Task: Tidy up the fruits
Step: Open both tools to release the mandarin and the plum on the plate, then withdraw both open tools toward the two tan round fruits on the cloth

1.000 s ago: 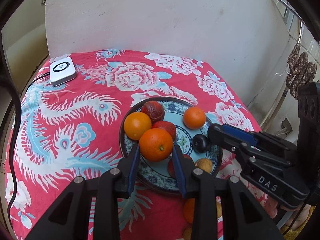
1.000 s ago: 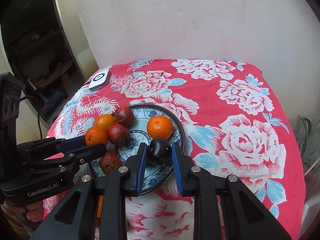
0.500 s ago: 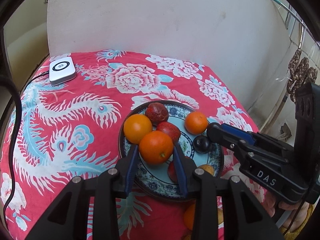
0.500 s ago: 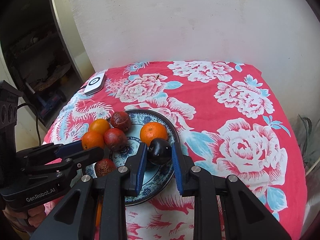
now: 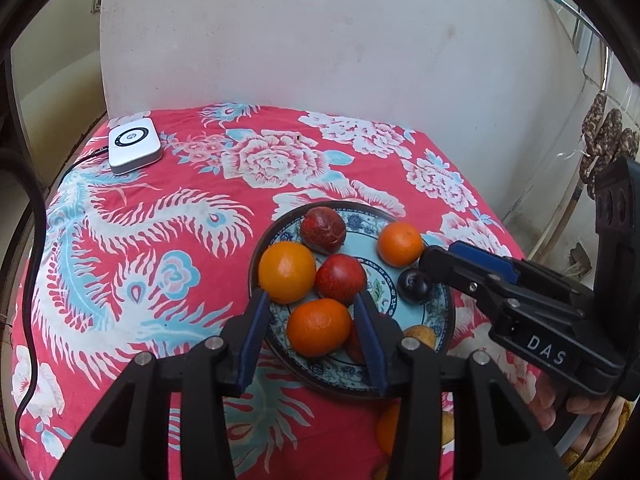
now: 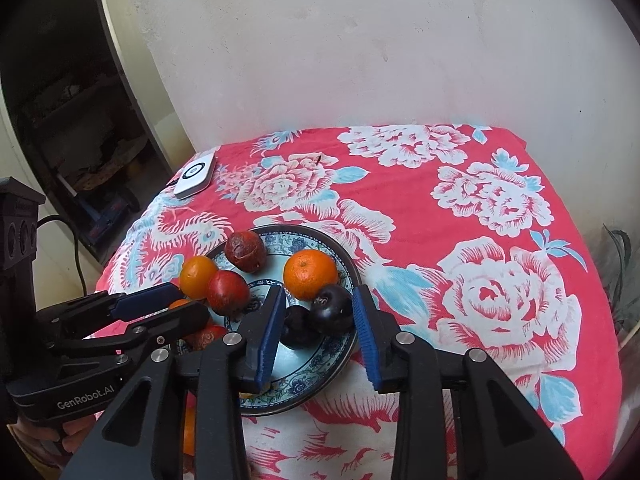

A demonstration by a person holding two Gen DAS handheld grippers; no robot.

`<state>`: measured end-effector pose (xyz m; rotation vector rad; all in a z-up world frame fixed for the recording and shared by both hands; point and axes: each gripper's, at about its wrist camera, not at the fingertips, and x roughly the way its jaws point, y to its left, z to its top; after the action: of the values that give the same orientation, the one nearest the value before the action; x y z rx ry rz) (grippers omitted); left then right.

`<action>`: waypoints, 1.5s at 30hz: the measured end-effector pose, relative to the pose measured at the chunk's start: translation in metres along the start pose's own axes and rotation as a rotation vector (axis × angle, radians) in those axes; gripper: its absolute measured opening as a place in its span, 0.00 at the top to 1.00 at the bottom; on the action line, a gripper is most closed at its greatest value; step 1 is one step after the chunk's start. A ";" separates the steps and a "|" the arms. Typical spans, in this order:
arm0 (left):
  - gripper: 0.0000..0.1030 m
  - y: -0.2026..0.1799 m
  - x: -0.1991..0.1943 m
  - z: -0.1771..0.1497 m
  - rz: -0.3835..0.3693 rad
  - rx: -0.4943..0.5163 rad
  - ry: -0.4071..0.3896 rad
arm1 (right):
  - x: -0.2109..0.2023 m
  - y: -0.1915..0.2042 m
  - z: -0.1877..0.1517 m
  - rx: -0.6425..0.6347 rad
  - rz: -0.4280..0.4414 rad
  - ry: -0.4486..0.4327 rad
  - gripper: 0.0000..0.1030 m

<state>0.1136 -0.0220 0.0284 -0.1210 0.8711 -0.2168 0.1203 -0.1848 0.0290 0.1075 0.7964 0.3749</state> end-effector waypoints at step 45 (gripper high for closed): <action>0.51 -0.001 -0.059 -0.048 0.028 -0.043 0.069 | -0.059 0.031 -0.062 -0.038 -0.002 0.038 0.53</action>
<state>0.0402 -0.0099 0.0419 -0.1416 0.9455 -0.1768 0.0289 -0.1803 0.0329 0.0640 0.8263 0.3905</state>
